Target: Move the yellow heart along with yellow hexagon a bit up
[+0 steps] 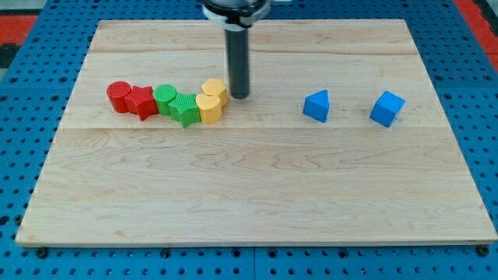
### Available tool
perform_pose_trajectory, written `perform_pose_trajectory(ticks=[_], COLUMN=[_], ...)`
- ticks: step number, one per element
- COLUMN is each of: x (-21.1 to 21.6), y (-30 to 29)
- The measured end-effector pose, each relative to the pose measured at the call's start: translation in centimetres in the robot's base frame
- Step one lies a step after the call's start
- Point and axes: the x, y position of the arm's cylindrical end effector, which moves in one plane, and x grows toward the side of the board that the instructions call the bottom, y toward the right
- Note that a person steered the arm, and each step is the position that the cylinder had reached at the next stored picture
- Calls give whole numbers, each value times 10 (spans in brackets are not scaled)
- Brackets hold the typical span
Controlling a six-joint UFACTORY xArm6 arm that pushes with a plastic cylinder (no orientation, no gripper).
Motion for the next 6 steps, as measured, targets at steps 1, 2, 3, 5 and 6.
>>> perform_pose_trajectory(ticks=[1,2,3,5,6], x=[47,96,67,-2,-22], y=[51,3,-45,-65,-71])
